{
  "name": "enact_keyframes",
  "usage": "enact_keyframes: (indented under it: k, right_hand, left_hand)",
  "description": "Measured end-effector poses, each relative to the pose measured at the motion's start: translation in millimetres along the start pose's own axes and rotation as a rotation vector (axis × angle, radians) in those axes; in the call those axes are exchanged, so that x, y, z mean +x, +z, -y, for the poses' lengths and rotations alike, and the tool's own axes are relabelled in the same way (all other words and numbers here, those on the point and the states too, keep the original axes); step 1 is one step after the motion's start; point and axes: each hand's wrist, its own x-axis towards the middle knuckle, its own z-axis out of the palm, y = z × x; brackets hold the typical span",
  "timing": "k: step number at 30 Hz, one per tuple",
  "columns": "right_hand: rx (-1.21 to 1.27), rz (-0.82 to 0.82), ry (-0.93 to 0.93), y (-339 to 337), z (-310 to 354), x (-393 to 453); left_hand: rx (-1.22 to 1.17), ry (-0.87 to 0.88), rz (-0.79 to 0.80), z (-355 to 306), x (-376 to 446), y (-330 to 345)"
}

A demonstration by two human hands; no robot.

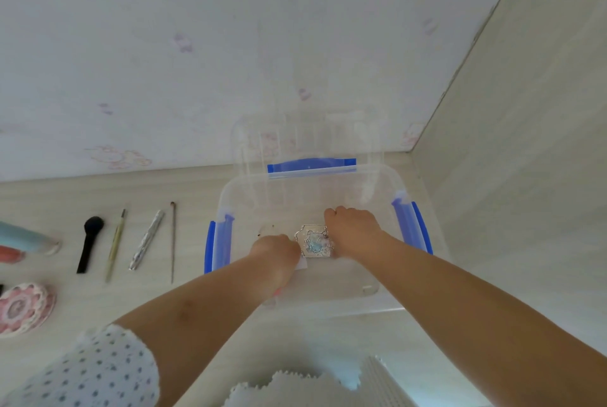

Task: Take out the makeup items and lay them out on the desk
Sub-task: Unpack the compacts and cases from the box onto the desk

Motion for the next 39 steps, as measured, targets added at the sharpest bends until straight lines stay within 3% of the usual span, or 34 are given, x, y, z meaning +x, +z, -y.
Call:
enact_keyframes:
  k: [4, 7, 9, 14, 20, 24, 31, 39]
  right_hand:
    - [0.037, 0.068, 0.011, -1, -2, -3]
    - [0.154, 0.166, 0.031, -6, -6, -4]
    - [0.240, 0.194, 0.030, -13, -9, -7]
    - [0.520, 0.076, 0.056, -42, -17, -37]
    - [0.945, -0.103, 0.090, -83, -14, -72]
    - [1.344, -0.162, 0.035, -109, 22, -87]
    - [1.529, -0.149, -0.076, -131, 114, -84]
    - [1.605, 0.026, -0.055, -108, 236, -63]
  left_hand:
    - [0.077, 0.031, 0.022, -2, -1, 0]
    - [-0.005, 0.049, -0.029, 3, -9, -10]
    - [-0.150, 0.066, -0.148, 11, -20, -20]
    - [-0.559, 0.107, -0.354, 46, -57, -42]
    - [-1.388, 0.143, -0.358, 77, -98, -34]
    - [-1.673, 0.136, -0.356, 95, -120, -16]
    - [-1.870, 0.042, -0.396, 146, -148, 49]
    - [-1.859, -0.314, -0.428, 211, -171, 162]
